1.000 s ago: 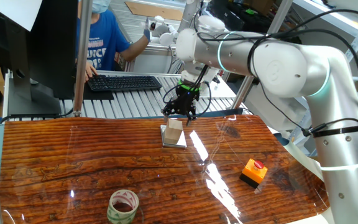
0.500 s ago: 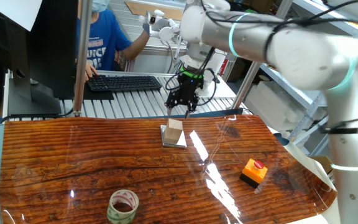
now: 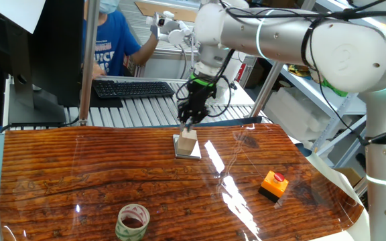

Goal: Place the block on the scale

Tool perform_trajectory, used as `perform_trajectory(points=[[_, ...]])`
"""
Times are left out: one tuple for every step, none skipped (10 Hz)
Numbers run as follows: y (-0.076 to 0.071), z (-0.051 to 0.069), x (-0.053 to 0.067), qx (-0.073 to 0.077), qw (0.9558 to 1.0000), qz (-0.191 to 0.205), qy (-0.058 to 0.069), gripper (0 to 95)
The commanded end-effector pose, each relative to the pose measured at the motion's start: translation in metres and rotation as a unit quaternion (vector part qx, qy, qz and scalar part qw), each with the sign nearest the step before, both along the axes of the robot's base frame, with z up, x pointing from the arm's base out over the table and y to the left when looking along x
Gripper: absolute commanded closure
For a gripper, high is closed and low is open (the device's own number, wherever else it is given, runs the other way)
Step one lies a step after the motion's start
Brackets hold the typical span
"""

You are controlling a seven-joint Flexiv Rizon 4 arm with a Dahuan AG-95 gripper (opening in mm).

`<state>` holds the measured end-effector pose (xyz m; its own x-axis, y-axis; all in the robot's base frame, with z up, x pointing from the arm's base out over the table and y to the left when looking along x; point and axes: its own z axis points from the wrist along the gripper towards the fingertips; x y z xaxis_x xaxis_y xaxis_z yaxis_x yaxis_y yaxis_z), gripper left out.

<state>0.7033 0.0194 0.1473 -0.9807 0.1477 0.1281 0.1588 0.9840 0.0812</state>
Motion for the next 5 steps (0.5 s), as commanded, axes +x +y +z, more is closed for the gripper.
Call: perform_trajectory(points=[[0.0127,-0.0002,-0.0171,0.001,1.0000,-0.001,-0.007,95.0],[0.0160,0.0008,-0.0184,0.004,1.0000,-0.002,-0.009,95.0],[0.0166,0.0011,-0.0185,0.007,0.9999,-0.002,-0.009,95.0],[0.0166,0.0010,-0.0186,0.012,0.9999,-0.006,-0.008,95.0],[0.0168,0.0007,-0.0193,0.014,0.9998,-0.008,-0.007,95.0]])
